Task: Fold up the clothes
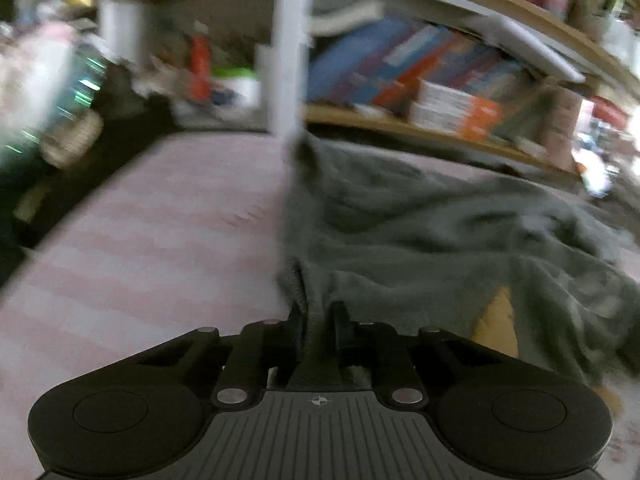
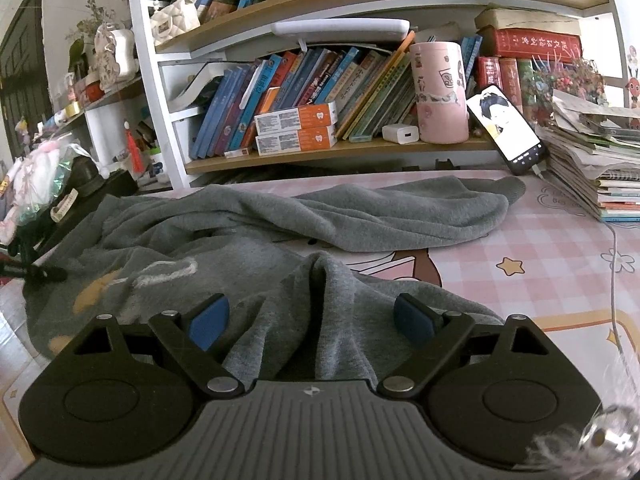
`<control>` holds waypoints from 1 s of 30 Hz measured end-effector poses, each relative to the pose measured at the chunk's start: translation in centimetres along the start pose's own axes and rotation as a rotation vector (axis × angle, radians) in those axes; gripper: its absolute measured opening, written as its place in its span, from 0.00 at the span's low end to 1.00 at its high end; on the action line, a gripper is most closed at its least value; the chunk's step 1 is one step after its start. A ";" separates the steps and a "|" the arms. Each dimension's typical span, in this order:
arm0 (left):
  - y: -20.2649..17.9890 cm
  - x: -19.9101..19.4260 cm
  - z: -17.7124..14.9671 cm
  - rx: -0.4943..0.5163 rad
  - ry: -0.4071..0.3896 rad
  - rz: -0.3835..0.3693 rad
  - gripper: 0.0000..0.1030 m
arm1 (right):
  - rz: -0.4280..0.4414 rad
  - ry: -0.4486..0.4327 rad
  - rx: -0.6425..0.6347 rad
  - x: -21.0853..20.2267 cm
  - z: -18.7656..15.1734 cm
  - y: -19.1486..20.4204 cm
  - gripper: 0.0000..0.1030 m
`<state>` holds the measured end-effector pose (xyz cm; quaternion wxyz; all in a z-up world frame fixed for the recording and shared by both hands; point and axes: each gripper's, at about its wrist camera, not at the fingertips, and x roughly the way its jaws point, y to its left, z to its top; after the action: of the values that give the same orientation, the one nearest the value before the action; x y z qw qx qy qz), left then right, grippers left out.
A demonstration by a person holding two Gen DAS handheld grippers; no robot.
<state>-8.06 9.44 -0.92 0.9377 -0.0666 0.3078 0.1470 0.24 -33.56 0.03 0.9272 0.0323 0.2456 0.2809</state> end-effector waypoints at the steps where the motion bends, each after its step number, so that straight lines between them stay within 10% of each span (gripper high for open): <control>1: 0.6 0.0 0.3 -0.001 -0.009 0.040 0.11 | 0.001 -0.001 -0.001 0.0 0.0 0.0 0.87; 15: 8.5 0.4 -0.8 -0.098 -0.015 0.359 0.18 | 0.019 -0.004 -0.025 -0.2 0.0 0.5 0.94; 25: 8.0 -3.3 -1.0 -0.065 -0.111 0.384 0.57 | -0.041 0.015 0.019 0.2 0.1 -0.3 0.91; 30: 7.4 -4.5 -1.5 -0.083 -0.125 0.262 0.67 | -0.032 0.063 0.017 0.9 0.1 -0.3 0.80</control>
<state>-14.68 15.04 0.27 0.9242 -0.0553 0.2486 0.2846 1.09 -33.27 -0.35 0.9230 0.0275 0.2777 0.2650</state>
